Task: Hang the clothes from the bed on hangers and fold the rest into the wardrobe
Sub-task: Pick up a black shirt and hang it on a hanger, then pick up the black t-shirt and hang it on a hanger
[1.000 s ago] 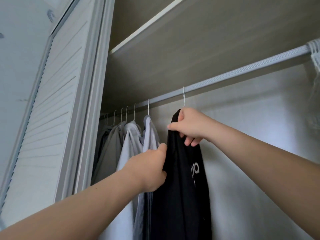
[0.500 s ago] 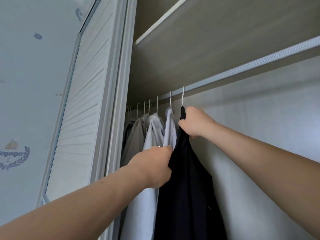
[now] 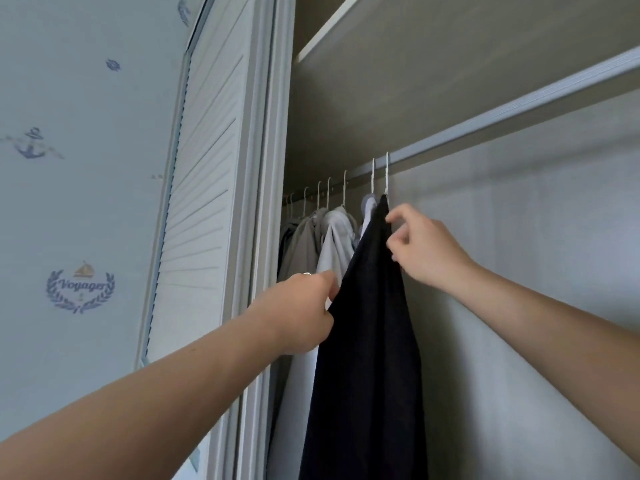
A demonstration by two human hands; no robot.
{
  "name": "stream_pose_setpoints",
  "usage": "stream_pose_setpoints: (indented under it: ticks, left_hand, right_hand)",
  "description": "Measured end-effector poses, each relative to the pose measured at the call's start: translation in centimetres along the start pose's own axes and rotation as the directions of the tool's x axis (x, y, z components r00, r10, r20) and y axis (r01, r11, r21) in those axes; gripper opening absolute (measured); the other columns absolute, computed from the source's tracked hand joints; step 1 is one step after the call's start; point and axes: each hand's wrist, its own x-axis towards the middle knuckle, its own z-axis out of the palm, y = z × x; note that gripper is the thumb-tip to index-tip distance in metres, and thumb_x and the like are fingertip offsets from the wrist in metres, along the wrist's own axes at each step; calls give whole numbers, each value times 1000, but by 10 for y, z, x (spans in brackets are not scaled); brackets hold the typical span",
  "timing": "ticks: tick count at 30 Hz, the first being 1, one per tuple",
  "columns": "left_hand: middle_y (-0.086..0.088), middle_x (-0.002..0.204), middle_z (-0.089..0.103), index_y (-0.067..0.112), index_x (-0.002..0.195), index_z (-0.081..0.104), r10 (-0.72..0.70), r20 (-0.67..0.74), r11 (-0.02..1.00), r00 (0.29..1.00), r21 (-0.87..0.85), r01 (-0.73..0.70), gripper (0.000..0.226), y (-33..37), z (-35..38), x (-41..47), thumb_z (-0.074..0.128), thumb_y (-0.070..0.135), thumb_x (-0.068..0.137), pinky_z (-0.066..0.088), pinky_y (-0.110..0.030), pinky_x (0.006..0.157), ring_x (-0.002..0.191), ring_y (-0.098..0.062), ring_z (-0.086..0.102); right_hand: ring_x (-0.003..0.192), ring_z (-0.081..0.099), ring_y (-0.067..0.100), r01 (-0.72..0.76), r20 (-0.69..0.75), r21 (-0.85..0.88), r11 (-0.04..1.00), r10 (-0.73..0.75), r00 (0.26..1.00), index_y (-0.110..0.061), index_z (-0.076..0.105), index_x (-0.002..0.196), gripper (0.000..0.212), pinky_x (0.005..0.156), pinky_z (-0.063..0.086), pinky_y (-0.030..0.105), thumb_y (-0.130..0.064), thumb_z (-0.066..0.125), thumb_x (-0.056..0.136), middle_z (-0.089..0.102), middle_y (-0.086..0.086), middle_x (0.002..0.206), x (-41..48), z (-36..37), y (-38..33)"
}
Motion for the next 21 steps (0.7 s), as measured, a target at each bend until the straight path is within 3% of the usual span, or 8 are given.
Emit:
stream_pose_setpoints:
  ticks: [3,5,8,11,14,17,21]
  left_hand:
    - [3,96,60,29,107,49,-4,-33,998,999,63,6,20,-13,-8,-29,45,14,93,52,-37,70,83,-18,60]
    - [4,100,60,27,109,52,-21,-62,997,998,76,26,19,-23,-17,-58,45,17,95,54,-40,80,89,-20,60]
    - [10,111,58,31,118,52,-44,-119,989,992,136,61,19,-43,-31,-114,46,32,100,52,-33,82,97,-13,56]
    - [15,123,53,34,125,49,-118,-133,965,984,218,145,28,-65,-49,-185,44,48,101,46,-30,88,110,-10,50]
    - [20,136,45,38,131,44,-253,-121,919,960,279,277,38,-84,-69,-269,37,57,100,39,-28,99,123,-8,42]
    - [20,152,33,41,142,37,-364,-128,852,922,354,386,51,-93,-95,-364,31,64,98,27,-32,112,143,-10,24]
    - [15,166,1,46,153,14,-539,-114,725,835,442,528,72,-92,-133,-497,5,74,88,8,-40,121,152,-14,-7]
  right_hand:
    - [116,57,20,101,-12,40,994,-101,995,-26,45,137,42,96,48,40,-20,53,95,61,-4,124,-32,7,-11]
    - [135,41,18,169,17,51,984,-171,985,-28,39,145,49,108,38,38,-32,51,98,47,-4,146,-55,12,-26]
    - [151,12,11,278,93,39,960,-280,955,-34,24,155,61,120,15,37,-50,36,98,21,-10,163,-93,23,-61]
    - [152,-12,7,344,212,71,936,-351,912,-45,3,157,67,122,0,41,-66,21,95,-4,-17,166,-136,40,-110]
    - [150,-24,8,397,289,131,909,-418,861,-50,-10,154,69,122,-9,44,-72,13,93,-21,-22,162,-186,59,-172]
    - [148,-29,10,443,356,202,874,-487,798,-52,-20,149,71,120,-15,46,-76,3,87,-29,-22,159,-242,73,-241]
    - [146,-33,8,446,430,401,800,-594,680,-54,-23,148,72,120,-17,48,-78,1,84,-31,-24,158,-324,83,-335]
